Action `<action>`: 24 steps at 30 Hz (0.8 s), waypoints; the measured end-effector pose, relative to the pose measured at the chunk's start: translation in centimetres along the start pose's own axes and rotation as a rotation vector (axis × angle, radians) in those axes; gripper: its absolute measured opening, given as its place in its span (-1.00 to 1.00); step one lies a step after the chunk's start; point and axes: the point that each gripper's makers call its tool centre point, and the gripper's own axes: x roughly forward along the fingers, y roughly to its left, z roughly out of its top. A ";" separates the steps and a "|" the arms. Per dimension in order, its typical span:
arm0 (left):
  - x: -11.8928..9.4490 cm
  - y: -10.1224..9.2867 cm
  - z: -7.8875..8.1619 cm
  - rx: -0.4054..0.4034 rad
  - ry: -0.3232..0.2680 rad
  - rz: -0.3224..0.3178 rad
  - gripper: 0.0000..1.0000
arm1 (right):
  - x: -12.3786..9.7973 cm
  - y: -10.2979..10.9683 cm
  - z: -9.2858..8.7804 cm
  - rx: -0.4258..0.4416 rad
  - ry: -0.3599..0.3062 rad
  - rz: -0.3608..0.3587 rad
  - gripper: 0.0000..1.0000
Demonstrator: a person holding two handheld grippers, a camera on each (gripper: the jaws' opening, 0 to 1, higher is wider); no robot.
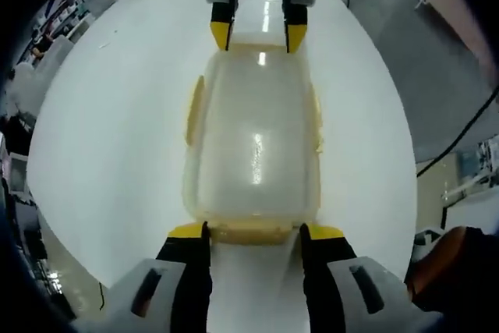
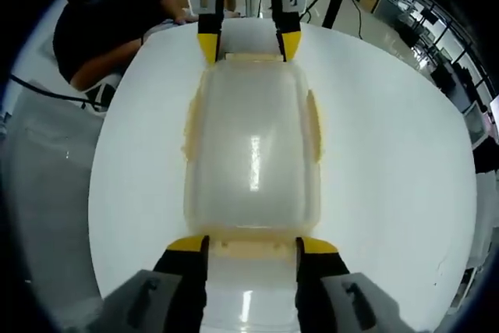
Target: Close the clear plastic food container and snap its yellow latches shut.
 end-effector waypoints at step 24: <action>0.2 -0.3 0.2 -0.002 0.000 -0.012 -0.26 | 0.1 -0.2 0.0 0.009 -0.011 -0.008 -0.26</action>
